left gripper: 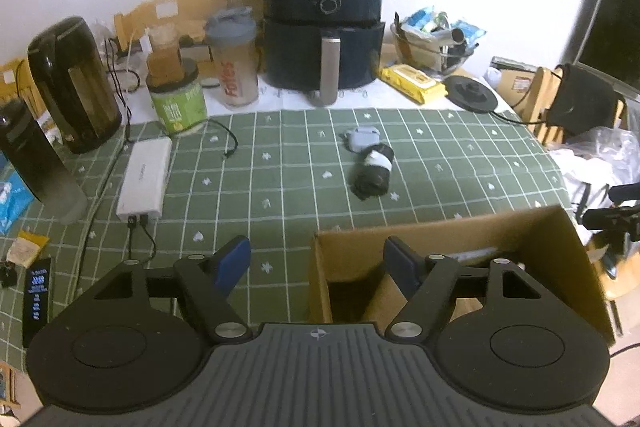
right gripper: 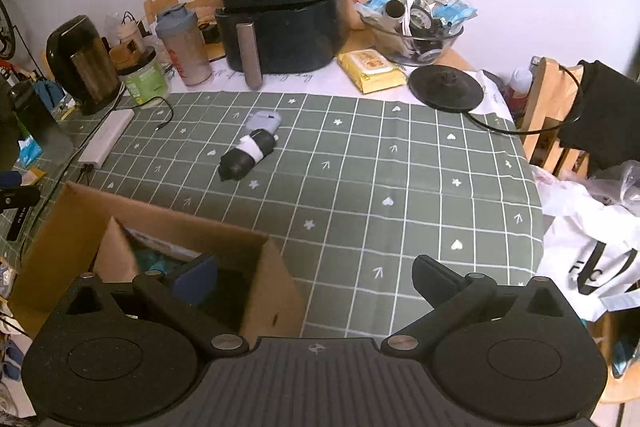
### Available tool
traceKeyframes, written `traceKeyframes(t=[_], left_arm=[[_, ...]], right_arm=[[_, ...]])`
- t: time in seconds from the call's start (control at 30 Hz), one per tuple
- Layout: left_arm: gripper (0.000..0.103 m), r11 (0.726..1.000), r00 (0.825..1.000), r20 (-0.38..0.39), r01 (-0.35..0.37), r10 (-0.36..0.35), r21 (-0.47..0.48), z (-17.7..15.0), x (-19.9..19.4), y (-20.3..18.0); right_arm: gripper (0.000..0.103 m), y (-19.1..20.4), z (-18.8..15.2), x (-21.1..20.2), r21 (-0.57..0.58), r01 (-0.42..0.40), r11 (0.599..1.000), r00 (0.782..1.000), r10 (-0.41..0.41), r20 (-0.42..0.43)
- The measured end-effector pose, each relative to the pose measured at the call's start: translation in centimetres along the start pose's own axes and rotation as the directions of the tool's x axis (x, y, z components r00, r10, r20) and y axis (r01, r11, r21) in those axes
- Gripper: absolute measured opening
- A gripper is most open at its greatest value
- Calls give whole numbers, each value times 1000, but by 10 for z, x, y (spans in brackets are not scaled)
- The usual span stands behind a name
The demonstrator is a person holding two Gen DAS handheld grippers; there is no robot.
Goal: Organize soft objects
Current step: 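Move both tools from the box back toward the black roll and grey case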
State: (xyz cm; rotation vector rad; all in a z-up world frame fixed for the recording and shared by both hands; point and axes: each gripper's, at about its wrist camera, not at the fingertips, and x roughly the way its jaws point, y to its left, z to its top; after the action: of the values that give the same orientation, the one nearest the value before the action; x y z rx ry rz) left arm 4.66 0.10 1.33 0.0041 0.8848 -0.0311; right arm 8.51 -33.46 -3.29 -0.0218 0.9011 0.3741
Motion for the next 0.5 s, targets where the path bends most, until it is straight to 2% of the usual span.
traceKeyframes(t=[0.17, 0.37, 0.5], left_arm=[[73, 1000, 1000, 4, -20, 20, 7, 8, 4, -2], [73, 1000, 1000, 9, -7, 7, -18, 22, 13, 4], [73, 1000, 1000, 4, 7, -7, 6, 34, 25, 5]], right_arm=[[103, -9, 8, 6, -23, 48, 999, 999, -47, 15], [103, -20, 17, 16, -10, 71, 997, 997, -70, 32], [103, -25, 21, 25, 15, 87, 996, 996, -88, 24]])
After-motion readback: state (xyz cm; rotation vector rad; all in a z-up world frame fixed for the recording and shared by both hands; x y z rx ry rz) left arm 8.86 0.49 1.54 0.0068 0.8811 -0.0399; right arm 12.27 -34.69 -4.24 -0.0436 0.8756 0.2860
